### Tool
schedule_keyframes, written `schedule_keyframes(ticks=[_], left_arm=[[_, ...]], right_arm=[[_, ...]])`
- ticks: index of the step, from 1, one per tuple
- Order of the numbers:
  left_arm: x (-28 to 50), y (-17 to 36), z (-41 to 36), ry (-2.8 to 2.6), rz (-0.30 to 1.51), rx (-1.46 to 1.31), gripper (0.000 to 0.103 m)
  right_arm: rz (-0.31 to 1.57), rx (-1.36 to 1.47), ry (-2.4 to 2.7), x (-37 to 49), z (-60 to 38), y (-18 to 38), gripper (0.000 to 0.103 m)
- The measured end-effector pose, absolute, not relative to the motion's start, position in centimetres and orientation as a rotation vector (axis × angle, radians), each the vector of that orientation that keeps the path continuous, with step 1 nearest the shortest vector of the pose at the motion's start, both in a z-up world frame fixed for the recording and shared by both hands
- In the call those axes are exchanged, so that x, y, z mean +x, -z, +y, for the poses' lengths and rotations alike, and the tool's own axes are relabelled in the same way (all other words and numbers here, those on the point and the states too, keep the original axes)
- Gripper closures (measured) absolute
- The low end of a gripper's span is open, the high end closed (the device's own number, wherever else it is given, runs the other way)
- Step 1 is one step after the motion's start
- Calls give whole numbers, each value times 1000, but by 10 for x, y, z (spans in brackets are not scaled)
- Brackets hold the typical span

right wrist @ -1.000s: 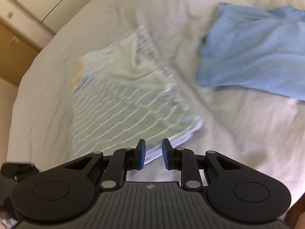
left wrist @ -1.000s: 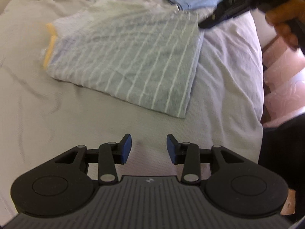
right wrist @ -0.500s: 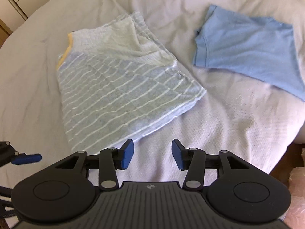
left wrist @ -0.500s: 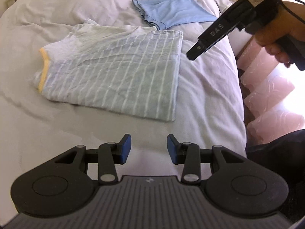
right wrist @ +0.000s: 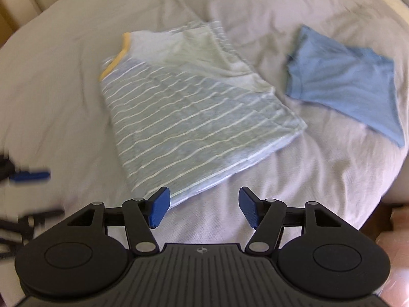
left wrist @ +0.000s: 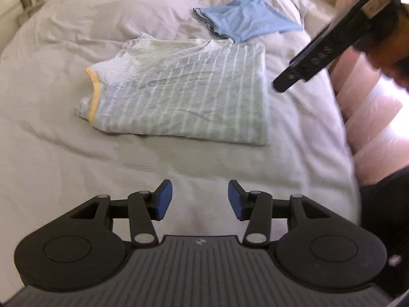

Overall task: Fold clothes
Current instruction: 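Move both open grippers to the edge of the folded striped shirt, then pinch the striped shirt edge with the left gripper while the right gripper pinches beside it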

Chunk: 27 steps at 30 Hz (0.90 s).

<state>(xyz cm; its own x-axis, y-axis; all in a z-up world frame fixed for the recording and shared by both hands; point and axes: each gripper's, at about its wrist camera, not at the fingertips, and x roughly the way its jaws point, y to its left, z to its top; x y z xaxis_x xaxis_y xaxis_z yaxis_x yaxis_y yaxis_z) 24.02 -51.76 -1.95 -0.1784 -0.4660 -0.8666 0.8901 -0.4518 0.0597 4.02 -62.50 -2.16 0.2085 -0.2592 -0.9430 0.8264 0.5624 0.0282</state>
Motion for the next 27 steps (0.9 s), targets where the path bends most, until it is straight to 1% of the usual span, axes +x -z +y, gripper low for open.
schedule_keyframes(ticks=[2,4,9,13,18,20,23,24,27], left_arm=[[246,28,-522,1774,468,1181,60],[251,39,-529,1769,304,1292,60],[261,76,-561,1834,-190,1498,60],[265,111,-590,1874,-607,1613,59],[288,152,-616,1909,-993,1741,59],[295,157,-627,1912,-1068,1729,59],[300,162,-643,1899,-1108,1705,58],[301,163,-648,1891,-1111,1698,58],[297,164,-658,1859,-1028,1674,58]], right_arm=[[1145,481,774,52,-610,22,41],[1182,294,680,66,-589,26,41],[1245,-59,486,94,-542,52,41],[1268,-94,454,109,-533,68,41],[1269,-74,470,122,-531,81,41],[1273,-59,488,126,-528,87,41],[1286,-114,515,126,-526,97,41],[1289,-147,531,126,-525,99,42],[1296,-221,582,127,-527,105,42]])
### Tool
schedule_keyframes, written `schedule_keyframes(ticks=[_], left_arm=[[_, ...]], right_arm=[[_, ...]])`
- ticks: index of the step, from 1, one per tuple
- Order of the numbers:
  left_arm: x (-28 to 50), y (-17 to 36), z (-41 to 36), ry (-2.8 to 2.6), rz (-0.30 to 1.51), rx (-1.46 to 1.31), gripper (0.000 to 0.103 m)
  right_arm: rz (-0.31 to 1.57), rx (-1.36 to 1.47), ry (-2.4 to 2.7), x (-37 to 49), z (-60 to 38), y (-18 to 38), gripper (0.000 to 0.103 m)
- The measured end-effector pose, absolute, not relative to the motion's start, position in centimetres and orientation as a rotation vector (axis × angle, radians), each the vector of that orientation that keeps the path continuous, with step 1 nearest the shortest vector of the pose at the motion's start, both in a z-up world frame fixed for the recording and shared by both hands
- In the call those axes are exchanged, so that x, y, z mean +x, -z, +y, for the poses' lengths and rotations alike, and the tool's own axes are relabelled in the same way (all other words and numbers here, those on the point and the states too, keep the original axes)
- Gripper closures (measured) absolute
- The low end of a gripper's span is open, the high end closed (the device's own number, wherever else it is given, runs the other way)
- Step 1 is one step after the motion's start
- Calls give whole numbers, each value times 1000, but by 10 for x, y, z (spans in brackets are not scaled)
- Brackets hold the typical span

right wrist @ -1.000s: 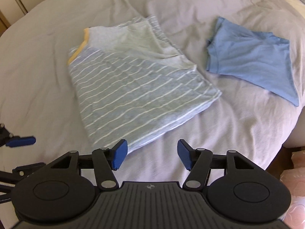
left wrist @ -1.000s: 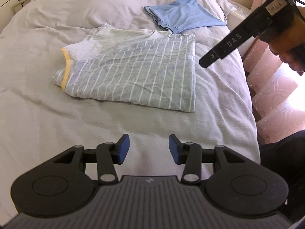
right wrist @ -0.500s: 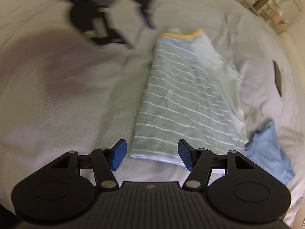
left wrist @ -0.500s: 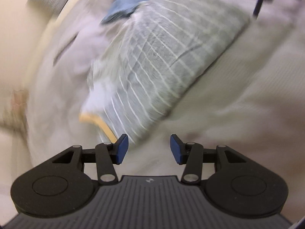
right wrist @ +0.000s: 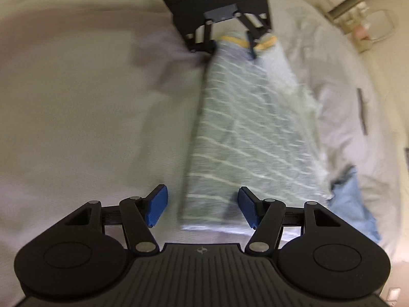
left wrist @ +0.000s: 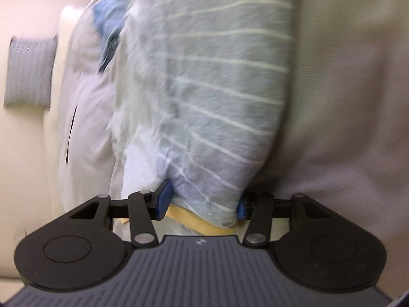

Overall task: Fold clothes
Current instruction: 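Pinch the striped shirt edge with the left gripper while the right gripper pinches beside it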

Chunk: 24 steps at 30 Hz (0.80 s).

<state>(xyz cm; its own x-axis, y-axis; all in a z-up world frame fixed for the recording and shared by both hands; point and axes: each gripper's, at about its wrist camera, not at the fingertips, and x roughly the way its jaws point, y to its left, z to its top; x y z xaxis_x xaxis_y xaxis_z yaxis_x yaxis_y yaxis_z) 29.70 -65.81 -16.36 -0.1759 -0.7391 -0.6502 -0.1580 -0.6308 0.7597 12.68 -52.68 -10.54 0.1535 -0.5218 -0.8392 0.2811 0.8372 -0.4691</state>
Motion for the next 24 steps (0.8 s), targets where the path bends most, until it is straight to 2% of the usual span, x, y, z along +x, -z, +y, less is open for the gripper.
schedule_keyframes(ticks=[8,10,12,13,15,21,24], left_arm=[[297,165,-653,1868,-1022,1670,64],[296,162,-657,1878,-982,1682,74],[292,160,-661,1882,-951,1688,82],[291,158,-662,1883,-938,1691,86],[290,153,-664,1885,-905,1693,92],[289,114,-663,1889,-788,1658,95],[281,79,-666,1921,-662,1613,95]], right_arm=[[1319,-398,517,140,-528,117,43],[1315,-377,538,136,-537,114,48],[1310,-350,536,130,-546,110,68],[1307,-332,527,126,-551,108,73],[1297,-292,514,120,-559,101,96],[1231,-197,530,104,-571,48,98],[1198,-206,546,90,-576,15,98]])
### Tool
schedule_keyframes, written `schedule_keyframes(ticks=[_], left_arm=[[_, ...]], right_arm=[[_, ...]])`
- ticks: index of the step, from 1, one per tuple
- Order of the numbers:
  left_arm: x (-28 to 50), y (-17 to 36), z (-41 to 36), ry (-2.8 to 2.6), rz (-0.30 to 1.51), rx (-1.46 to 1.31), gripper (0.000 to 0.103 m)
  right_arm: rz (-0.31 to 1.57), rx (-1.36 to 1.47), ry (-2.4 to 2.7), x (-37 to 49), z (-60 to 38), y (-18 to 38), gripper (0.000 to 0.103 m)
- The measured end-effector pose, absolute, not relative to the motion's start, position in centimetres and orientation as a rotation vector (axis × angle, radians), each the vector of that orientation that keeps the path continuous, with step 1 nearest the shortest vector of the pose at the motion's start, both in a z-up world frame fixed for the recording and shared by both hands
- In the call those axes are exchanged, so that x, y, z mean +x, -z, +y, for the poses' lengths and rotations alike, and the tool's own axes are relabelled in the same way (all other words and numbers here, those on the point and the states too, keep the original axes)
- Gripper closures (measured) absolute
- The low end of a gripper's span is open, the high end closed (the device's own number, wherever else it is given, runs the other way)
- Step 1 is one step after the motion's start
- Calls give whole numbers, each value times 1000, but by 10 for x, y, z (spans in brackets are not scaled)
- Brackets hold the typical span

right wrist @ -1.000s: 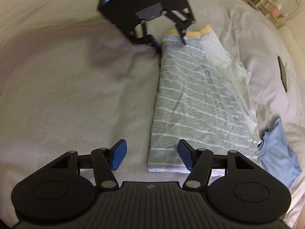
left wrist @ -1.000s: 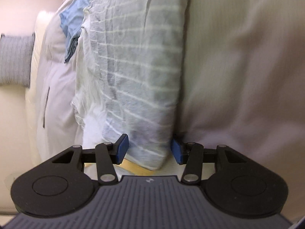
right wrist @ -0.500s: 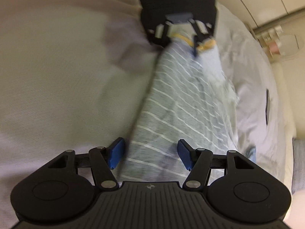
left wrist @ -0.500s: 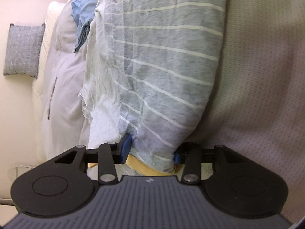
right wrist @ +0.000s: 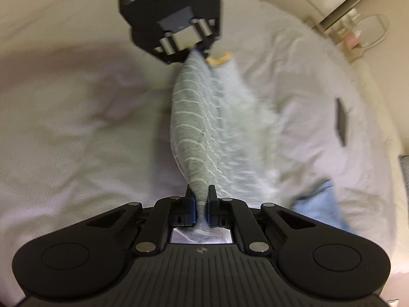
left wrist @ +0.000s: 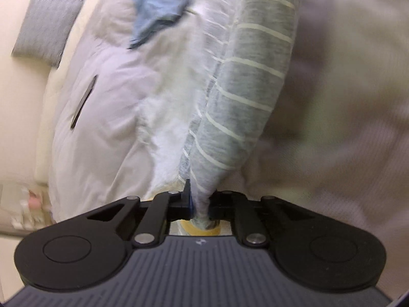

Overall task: Fold clothes
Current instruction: 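Lift the striped shirt with both grippers and carry it over the light blue shirt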

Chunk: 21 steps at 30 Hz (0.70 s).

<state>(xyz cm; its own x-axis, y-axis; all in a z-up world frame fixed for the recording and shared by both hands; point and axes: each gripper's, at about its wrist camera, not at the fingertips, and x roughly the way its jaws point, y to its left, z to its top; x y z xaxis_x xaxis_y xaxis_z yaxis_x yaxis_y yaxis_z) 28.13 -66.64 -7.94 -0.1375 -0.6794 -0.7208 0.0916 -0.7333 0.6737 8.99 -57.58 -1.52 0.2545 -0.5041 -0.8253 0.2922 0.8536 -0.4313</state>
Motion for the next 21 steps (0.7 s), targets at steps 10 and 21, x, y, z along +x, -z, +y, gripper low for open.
schedule_keyframes(ticks=[10,21], left_arm=[[223,-36,-672,1977,-379,1485,96],[110,-122,-782,1806,-346,1325,96]], right_arm=[[1131,-289,610,15,-618,-81,98],[1004,-481,663,-89,-765,-133,98]])
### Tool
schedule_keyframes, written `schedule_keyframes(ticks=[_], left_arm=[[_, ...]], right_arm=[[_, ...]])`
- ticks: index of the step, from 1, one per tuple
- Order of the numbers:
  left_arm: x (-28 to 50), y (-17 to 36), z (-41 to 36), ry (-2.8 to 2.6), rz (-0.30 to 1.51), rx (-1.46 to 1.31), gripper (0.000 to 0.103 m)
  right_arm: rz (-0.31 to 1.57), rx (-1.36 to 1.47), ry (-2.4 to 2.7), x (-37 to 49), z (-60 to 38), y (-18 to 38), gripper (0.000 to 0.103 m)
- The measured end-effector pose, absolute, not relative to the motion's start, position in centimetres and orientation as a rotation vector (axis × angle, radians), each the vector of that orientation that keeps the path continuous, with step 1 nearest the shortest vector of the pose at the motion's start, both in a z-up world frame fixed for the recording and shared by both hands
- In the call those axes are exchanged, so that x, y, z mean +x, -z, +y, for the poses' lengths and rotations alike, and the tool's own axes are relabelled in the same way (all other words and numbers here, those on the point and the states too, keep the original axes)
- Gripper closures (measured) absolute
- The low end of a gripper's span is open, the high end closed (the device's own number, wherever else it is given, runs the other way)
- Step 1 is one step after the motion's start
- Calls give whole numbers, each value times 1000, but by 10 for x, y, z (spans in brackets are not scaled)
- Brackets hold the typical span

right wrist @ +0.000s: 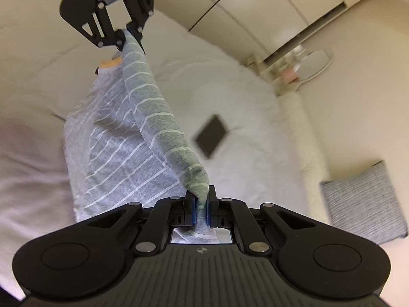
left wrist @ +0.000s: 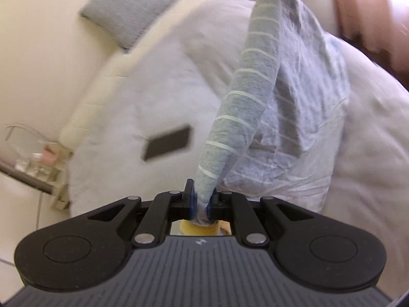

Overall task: Fold clothes
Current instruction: 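Lift the striped shirt with both grippers and carry it over the light blue shirt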

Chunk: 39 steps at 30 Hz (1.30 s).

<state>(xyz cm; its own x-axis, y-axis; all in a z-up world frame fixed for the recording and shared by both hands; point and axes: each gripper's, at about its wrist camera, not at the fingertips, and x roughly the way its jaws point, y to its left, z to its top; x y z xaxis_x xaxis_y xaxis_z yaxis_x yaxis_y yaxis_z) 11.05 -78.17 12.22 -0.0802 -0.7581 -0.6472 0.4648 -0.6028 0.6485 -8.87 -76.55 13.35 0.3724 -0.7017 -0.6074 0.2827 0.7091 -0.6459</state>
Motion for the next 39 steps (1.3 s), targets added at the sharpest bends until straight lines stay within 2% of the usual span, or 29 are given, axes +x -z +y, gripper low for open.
schedule_keyframes(ticks=[4,8,10,16,19,23,24,28,32,33,35,37,39], left_arm=[[62,-139,-815,1742,-387,1259,96],[14,-108,-825,1736,-399,1247,96],[-7,-67,-825,1746,-385,1269,96],[-56,88,-814,1795,-380,1404,95],[-63,125,-798,1767,-472,1369,93],[-55,141,-778,1741,-601,1292,87],[-53,144,-774,1734,-632,1273,84],[-47,150,-767,1708,-740,1228,82],[-49,163,-767,1667,-866,1216,82],[-50,167,-767,1653,-901,1221,87],[-52,176,-767,1616,-969,1236,90],[-53,180,-769,1611,-976,1225,92],[-51,177,-773,1642,-909,1191,93]], right_arm=[[932,-576,710,-132,-821,-151,98],[901,-586,746,-176,-844,-134,98],[915,-556,745,-196,-846,-103,98],[1070,-444,674,-240,-827,51,98],[1110,-483,677,-248,-801,101,98],[1088,-555,755,-252,-787,126,86],[1086,-577,772,-253,-786,131,85],[1078,-686,823,-256,-776,145,81],[1080,-790,838,-253,-785,164,80],[1082,-812,840,-253,-784,167,82],[1074,-824,852,-252,-786,172,87],[1066,-831,867,-251,-787,174,90],[1069,-861,867,-249,-789,177,91]])
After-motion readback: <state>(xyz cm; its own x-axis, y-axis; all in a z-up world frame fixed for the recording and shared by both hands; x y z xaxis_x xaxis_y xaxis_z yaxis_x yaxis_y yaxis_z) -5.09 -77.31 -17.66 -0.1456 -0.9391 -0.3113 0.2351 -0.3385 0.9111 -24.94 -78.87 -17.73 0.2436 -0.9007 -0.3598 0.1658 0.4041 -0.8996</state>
